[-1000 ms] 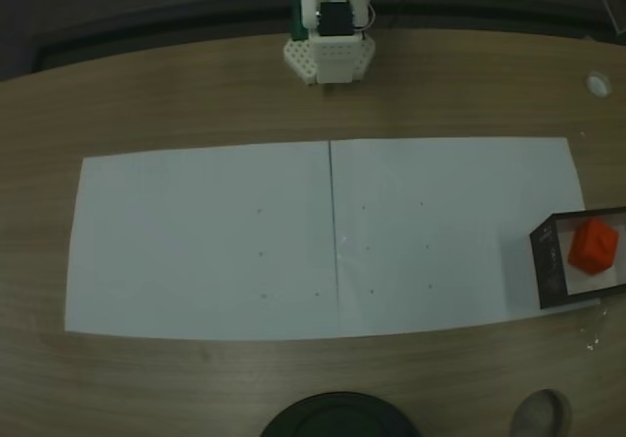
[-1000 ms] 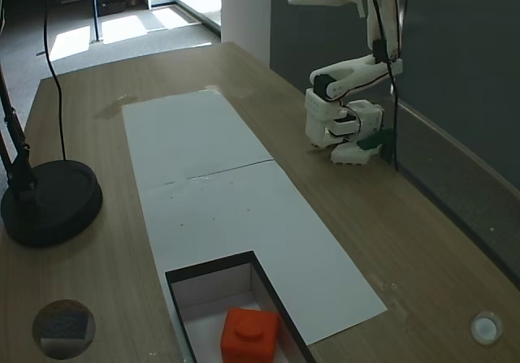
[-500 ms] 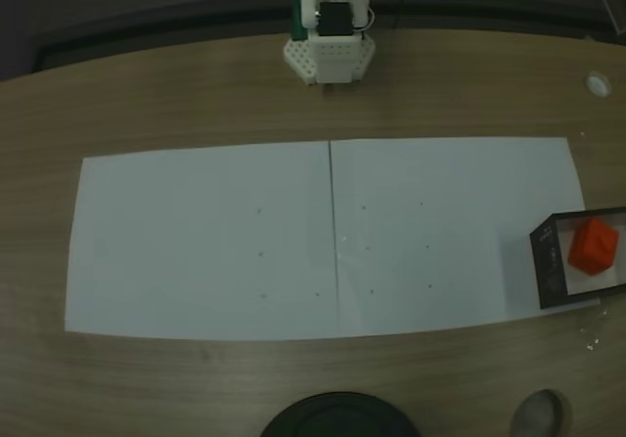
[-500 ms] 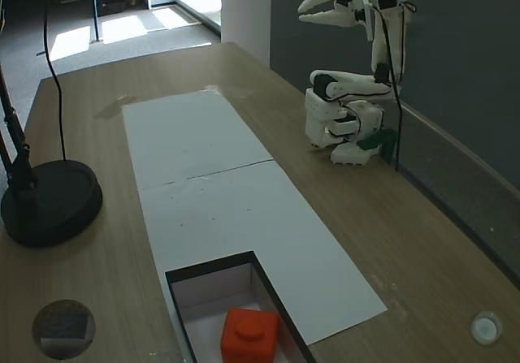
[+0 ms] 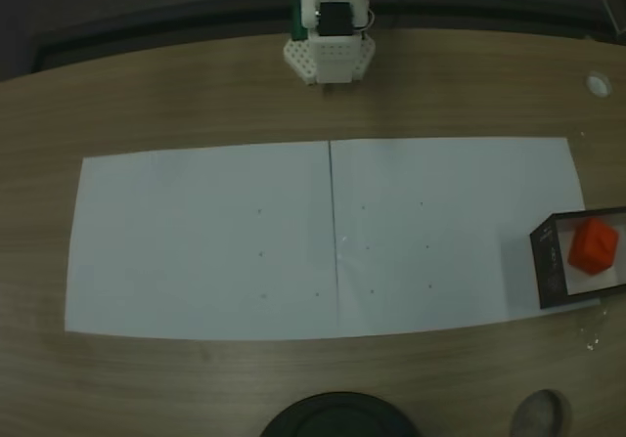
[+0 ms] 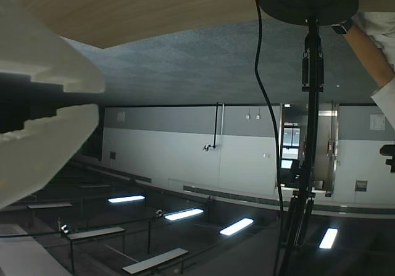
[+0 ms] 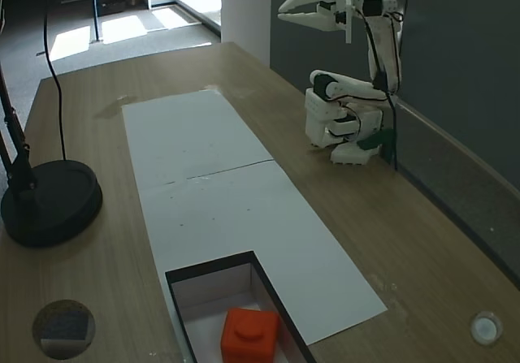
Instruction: Grab a orange square and put it in the box.
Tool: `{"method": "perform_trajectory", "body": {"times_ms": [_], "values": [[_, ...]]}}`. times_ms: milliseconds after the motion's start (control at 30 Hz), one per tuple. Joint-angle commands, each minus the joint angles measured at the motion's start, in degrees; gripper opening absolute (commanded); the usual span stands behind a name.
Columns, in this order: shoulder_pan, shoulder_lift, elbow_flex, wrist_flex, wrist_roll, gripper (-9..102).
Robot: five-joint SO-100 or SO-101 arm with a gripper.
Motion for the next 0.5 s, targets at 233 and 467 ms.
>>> {"method": "perform_trajectory", "body": {"times_ms": [233,467], "values": [[0.18,1.23,23.73,-13.80,-0.18,0],[0.18,1.23,41.22,-20.57,-0.18,0]]}}
